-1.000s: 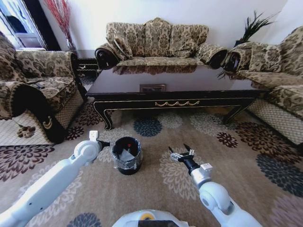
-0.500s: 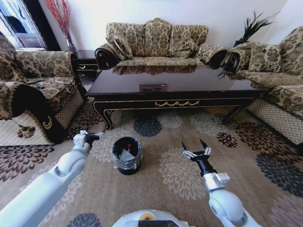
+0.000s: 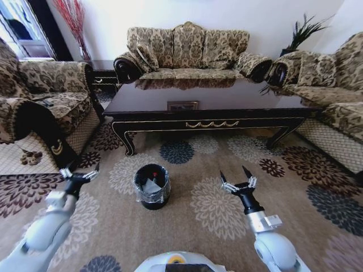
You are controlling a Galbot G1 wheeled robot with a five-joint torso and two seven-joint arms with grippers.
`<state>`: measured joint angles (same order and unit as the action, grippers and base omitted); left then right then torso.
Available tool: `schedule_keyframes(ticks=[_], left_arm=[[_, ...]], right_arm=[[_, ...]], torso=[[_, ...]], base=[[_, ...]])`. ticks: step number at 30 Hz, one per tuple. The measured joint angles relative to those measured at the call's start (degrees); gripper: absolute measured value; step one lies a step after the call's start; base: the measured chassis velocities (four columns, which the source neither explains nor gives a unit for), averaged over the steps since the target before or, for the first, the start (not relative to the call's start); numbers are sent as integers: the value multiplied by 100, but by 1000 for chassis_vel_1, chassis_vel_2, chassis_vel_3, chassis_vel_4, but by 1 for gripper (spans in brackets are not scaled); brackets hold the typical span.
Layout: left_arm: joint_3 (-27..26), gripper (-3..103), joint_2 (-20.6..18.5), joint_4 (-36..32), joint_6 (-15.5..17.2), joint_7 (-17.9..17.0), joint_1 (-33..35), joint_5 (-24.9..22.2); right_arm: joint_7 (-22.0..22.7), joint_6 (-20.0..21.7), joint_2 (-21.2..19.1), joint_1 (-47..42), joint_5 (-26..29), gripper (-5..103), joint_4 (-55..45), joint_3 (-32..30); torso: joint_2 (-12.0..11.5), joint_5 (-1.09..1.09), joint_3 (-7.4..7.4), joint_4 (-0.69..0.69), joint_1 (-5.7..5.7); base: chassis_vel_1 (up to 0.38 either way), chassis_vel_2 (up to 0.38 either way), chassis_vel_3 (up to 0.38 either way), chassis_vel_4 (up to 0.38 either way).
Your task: Move to the front of the table and pick up the trash from the floor, then place it into the trash bin.
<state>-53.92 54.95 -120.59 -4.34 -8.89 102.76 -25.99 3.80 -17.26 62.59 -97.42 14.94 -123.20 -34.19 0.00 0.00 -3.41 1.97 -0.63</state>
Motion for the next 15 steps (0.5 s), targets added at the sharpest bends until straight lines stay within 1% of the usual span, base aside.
schedule_keyframes(ticks=[1, 2, 3, 5, 6, 9, 15], left_arm=[[-50, 100, 105, -45, -75, 51, 134, 26], [-50, 100, 105, -45, -75, 51, 134, 26], [-111, 100, 320, -133, -246, 141, 406, 108], [-130, 100, 558, -202, -464, 230, 657, 234], [-130, 100, 558, -202, -464, 230, 657, 234], [-131, 100, 700, -207, -659, 298, 833, 322], [-77, 100, 749, -231, -821, 361, 872, 304]], right_arm=[[-17, -3, 5, 0, 8, 100, 19, 3], [-17, -3, 5, 0, 8, 100, 19, 3], [-48, -19, 10, 18, 33, 100, 82, 24], [-84, -38, 11, 62, 91, 100, 138, 62], [-84, -38, 11, 62, 91, 100, 138, 62], [-104, -45, 20, 92, 128, 100, 143, 106], [-165, -121, 92, 58, 111, 100, 153, 99]], torso=[[1, 0, 0, 0, 0], [1, 0, 0, 0, 0], [0, 0, 0, -2, 0], [0, 1, 0, -1, 0], [0, 1, 0, -1, 0], [0, 0, 0, 0, 0], [0, 0, 0, 1, 0]], base=[[0, 0, 0, 0], [0, 0, 0, 0], [0, 0, 0, 0], [0, 0, 0, 0], [0, 0, 0, 0], [0, 0, 0, 0], [0, 0, 0, 0]])
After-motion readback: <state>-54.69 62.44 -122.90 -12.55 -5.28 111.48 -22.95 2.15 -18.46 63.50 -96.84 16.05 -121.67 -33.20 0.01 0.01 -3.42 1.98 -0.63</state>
